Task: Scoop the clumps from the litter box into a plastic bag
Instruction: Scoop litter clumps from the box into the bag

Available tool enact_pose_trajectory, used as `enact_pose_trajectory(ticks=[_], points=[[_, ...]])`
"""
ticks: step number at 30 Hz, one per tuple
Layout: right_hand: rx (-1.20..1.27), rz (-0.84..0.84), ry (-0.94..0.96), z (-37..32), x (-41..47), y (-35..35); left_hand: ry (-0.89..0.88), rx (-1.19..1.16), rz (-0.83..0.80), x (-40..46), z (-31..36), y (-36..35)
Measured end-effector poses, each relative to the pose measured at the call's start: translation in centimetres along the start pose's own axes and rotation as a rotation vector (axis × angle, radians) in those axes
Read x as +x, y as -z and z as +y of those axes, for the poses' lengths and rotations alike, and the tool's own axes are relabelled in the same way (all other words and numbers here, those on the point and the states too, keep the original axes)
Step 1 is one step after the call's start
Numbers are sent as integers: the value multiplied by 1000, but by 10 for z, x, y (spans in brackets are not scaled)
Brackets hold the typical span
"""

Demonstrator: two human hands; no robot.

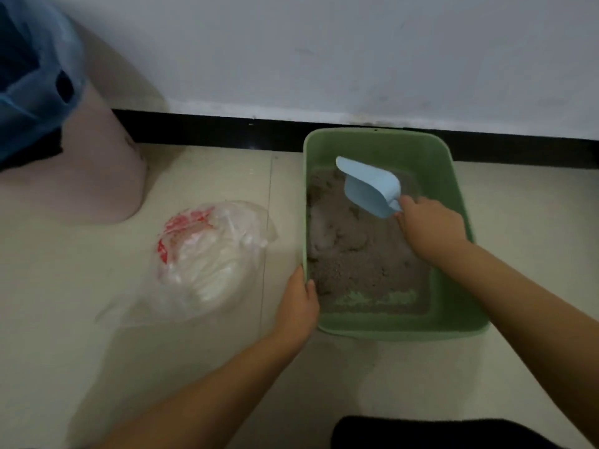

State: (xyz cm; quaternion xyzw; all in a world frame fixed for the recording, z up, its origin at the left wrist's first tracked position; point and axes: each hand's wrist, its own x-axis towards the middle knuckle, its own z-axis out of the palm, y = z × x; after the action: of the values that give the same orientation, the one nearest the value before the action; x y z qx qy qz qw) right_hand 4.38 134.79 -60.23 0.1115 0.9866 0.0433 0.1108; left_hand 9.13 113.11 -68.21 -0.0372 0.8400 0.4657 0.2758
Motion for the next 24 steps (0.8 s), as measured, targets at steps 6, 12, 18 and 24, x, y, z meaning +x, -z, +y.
enact_pose_trajectory(ticks=[6, 12, 18, 24], points=[[-175, -58, 100, -8, 57, 9, 66, -82, -4, 1, 13, 10], [-436, -105, 270, -27, 82, 20, 75, 19, 36, 2, 18, 12], [-547, -149, 426, -27, 69, 34, 100, 60, 93, 4, 21, 5], [-588, -177, 515, -15, 41, 37, 75, 41, 136, 3, 20, 1]])
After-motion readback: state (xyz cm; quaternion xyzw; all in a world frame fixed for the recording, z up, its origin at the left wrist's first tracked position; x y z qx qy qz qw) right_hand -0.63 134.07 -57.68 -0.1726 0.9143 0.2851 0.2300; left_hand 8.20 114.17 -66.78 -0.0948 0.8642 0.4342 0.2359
